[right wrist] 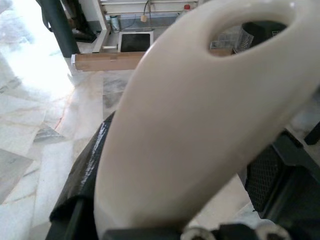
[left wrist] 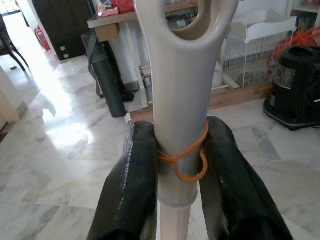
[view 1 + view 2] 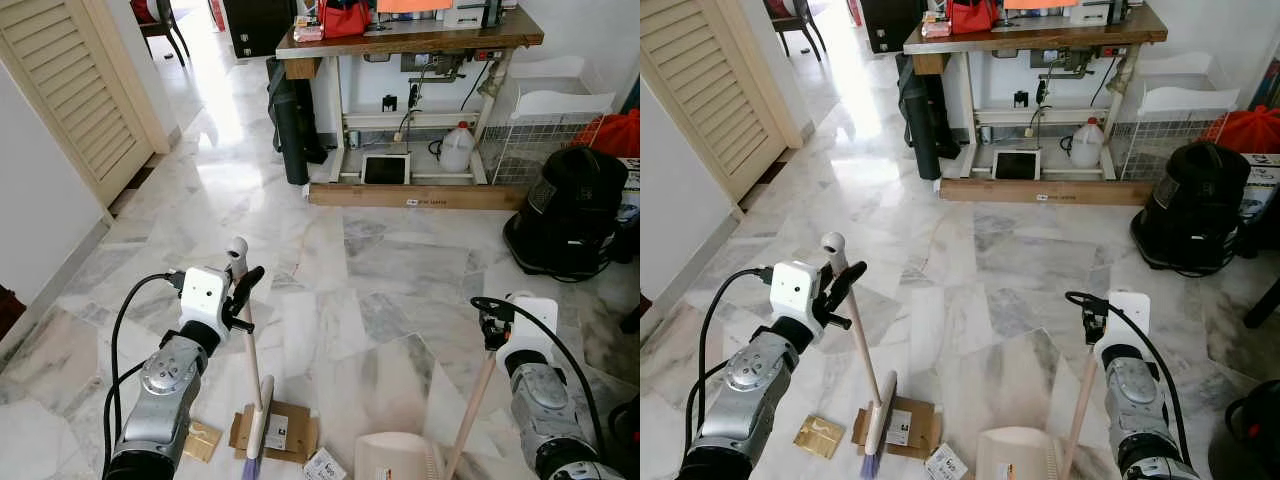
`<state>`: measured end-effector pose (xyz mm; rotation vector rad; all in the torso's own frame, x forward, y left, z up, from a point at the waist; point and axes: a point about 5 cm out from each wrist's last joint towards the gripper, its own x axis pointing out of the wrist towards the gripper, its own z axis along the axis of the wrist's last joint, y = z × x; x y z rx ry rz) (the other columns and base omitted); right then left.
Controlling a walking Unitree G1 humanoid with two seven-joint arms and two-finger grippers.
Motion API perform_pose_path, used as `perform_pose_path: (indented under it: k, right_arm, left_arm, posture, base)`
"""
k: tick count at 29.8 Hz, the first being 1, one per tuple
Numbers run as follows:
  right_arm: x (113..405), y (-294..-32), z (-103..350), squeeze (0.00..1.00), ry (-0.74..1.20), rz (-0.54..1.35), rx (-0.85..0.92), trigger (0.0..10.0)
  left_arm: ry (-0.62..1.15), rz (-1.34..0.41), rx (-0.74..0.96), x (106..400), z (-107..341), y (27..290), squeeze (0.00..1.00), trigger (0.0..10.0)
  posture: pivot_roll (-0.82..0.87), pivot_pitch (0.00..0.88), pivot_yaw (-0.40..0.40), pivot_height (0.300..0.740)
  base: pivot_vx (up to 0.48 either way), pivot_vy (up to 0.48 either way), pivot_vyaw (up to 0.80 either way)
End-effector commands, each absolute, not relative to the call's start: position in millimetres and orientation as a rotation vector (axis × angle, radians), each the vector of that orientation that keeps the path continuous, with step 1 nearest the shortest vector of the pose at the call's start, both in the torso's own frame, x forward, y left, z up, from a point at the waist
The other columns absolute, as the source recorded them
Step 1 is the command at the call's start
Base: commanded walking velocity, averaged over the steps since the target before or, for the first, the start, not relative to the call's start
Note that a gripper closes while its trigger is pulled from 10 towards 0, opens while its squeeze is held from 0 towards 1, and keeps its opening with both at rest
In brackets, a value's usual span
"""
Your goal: Sweep floor
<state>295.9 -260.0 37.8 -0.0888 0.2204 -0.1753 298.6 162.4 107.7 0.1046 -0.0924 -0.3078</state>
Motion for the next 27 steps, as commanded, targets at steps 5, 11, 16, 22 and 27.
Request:
perform_pose_path:
  k: [5, 11, 16, 22, 27]
  right_arm:
    - [301, -253, 41, 0.00, 0.213, -0.108, -0.085, 0.0]
    - [302, -248, 40, 0.00, 0.219, -0.075, -0.084, 0.0]
    - [303, -246, 40, 0.00, 0.218, -0.063, -0.083, 0.0]
    - [303, -246, 41, 0.00, 0.222, -0.057, -0.098, 0.0]
    - [305, -244, 42, 0.00, 0.217, -0.066, -0.115, 0.0]
  left_arm:
    - [-0.113, -0.317, 0.102, 303, 115, 163, 0.00, 10.0]
    - [-0.108, -0.320, 0.102, 303, 114, 163, 0.00, 10.0]
    - [-0.103, -0.323, 0.101, 303, 114, 163, 0.00, 10.0]
    - [-0.101, -0.322, 0.101, 303, 113, 162, 0.00, 10.0]
    - [-0.116, -0.299, 0.109, 304, 115, 163, 0.00, 10.0]
  posture:
    - [0.07, 0.000, 0.117, 0.740]
    - [0.07, 0.000, 0.116, 0.740]
    - [0.07, 0.000, 0.115, 0.740]
    - [0.07, 0.000, 0.112, 0.740]
    - [0.07, 0.000, 0.110, 0.740]
  base:
    - [0.000, 0.000, 0.00]
    - [0.000, 0.000, 0.00]
    - [0.000, 0.000, 0.00]
    - [0.000, 0.000, 0.00]
    - [0.000, 0.000, 0.00]
